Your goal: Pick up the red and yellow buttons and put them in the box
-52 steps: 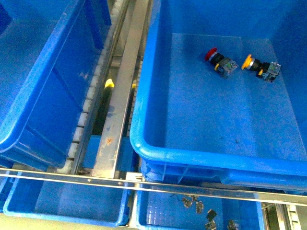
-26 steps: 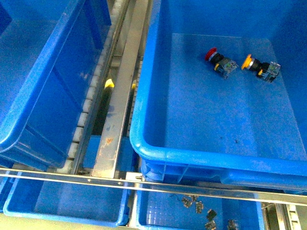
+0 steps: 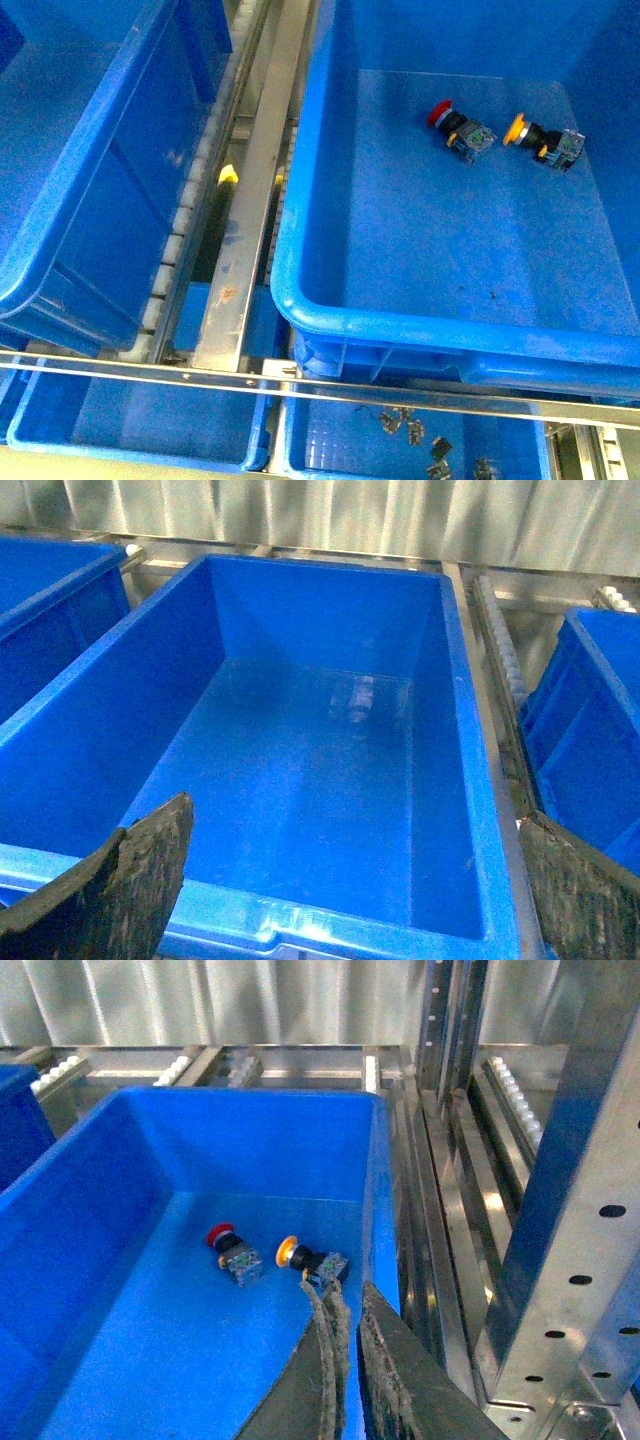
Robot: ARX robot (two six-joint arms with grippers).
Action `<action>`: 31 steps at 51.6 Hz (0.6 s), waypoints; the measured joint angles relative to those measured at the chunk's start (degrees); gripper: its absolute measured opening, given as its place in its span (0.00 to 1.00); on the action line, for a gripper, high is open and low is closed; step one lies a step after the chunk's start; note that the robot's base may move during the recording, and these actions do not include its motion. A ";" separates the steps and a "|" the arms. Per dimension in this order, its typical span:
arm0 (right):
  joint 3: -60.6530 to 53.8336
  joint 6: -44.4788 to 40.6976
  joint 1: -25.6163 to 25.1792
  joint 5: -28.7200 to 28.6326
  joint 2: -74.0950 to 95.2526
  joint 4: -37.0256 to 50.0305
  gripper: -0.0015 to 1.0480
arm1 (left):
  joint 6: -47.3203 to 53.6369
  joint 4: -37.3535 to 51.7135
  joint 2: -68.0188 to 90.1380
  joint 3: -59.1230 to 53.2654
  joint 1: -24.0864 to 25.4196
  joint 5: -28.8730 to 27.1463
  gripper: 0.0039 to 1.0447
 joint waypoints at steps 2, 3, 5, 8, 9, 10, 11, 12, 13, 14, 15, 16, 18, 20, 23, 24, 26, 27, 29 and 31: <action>0.00 0.00 0.00 0.00 -0.66 -0.68 0.03 | 0.00 0.00 0.00 0.00 0.00 0.00 0.93; 0.00 0.00 0.00 0.00 -1.05 -1.05 0.03 | 0.00 0.00 0.00 0.00 0.00 0.00 0.93; 0.02 0.00 0.00 0.04 -4.00 -5.01 0.03 | -0.02 0.00 0.00 0.00 0.00 0.00 0.93; 0.02 -0.04 -0.04 -0.15 -9.33 -10.75 0.03 | 0.00 0.00 0.00 0.00 0.00 -0.02 0.93; 0.02 -0.04 -0.04 -0.15 -10.03 -10.91 0.03 | -0.02 0.00 0.00 0.00 0.00 -0.02 0.93; 0.02 -0.04 -0.07 -0.13 -10.23 -10.97 0.03 | 0.00 0.00 0.00 0.00 0.00 -0.02 0.93; 0.02 -0.04 -0.07 -0.15 -10.56 -11.08 0.03 | 0.00 0.00 0.00 0.00 0.00 0.00 0.93; 0.02 -0.02 -0.07 -0.13 -10.80 -11.08 0.03 | 0.00 0.00 0.00 0.00 0.00 0.00 0.93; 0.02 -0.04 -0.07 -0.09 -10.95 -11.08 0.03 | 0.00 0.00 0.00 0.00 0.00 0.00 0.93; 0.02 -0.04 -0.09 -0.04 -10.99 -11.10 0.03 | 0.00 0.00 0.00 0.00 0.00 0.00 0.93; 0.02 -0.04 -0.09 -0.11 -11.06 -11.10 0.03 | 0.00 0.00 0.00 0.00 0.00 0.00 0.93; 0.02 -0.02 -0.09 -0.11 -11.08 -11.13 0.03 | 0.00 0.00 0.00 0.00 0.00 0.00 0.93; 0.02 -0.04 -0.09 -0.04 -10.91 -11.28 0.03 | 0.00 0.00 0.00 0.00 0.00 0.00 0.93; 0.02 -0.04 -0.09 -0.13 -10.93 -11.28 0.03 | 0.00 0.00 0.00 0.00 0.00 0.00 0.93; 0.02 -0.04 -0.09 -0.13 -11.02 -11.28 0.03 | -0.02 0.00 0.00 0.00 0.00 0.00 0.93; 0.02 -0.04 -0.09 -0.09 -11.02 -11.28 0.03 | -0.02 0.00 0.00 0.00 0.00 0.00 0.93; 0.02 -0.04 -0.09 -0.11 -11.02 -11.28 0.03 | 0.00 0.00 0.00 0.00 0.00 0.00 0.93; 0.02 -0.04 -0.09 -0.11 -11.02 -11.28 0.03 | 0.00 0.00 0.00 0.00 0.00 0.00 0.93; 0.02 -0.04 -0.09 -0.11 -11.02 -11.28 0.03 | 0.00 0.00 0.00 0.00 0.00 0.00 0.93; 0.02 -0.04 -0.09 -0.11 -11.02 -11.28 0.03 | 0.00 0.00 0.00 0.00 0.00 0.00 0.93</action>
